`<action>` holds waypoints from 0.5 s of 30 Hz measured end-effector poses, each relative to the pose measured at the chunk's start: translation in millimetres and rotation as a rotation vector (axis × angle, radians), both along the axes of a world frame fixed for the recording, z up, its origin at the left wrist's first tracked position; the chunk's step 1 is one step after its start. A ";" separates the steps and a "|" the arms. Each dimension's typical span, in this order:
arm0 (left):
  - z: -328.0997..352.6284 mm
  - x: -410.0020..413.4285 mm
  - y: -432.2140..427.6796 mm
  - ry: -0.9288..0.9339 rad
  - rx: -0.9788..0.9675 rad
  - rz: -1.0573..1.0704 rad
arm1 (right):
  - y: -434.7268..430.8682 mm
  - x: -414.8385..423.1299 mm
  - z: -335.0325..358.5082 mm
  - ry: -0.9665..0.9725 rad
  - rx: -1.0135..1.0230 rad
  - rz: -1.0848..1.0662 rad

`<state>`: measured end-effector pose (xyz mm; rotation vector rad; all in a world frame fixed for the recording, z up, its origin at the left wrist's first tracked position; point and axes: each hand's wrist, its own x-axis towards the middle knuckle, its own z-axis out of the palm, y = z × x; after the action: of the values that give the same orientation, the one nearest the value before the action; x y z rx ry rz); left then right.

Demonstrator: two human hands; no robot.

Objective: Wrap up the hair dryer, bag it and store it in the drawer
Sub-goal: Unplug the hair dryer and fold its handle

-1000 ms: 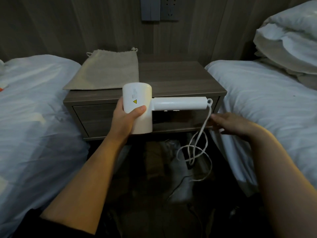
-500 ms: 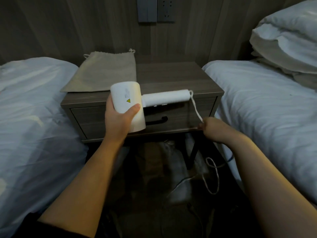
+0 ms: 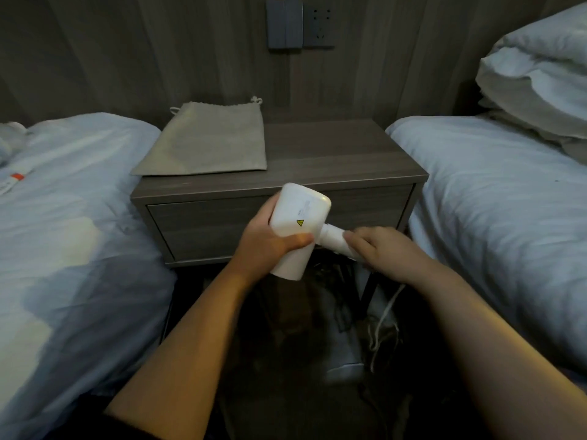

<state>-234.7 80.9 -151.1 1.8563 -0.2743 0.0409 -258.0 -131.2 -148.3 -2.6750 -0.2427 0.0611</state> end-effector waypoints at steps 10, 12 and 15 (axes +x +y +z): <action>-7.1 1.6 -5.9 0.096 -0.160 0.063 | 4.9 -1.0 -10.5 -0.155 -0.067 -0.153; -5.2 -0.6 -6.3 0.094 -0.178 0.063 | 6.1 -3.0 -10.5 -0.162 -0.050 -0.173; -5.0 -5.3 -15.0 0.122 -0.256 0.127 | 14.6 -2.8 -10.9 -0.137 0.133 -0.243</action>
<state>-240.0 65.9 -156.2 1.6119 -0.0622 0.0474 -260.8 -116.7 -159.2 -2.5573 0.0363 -0.2071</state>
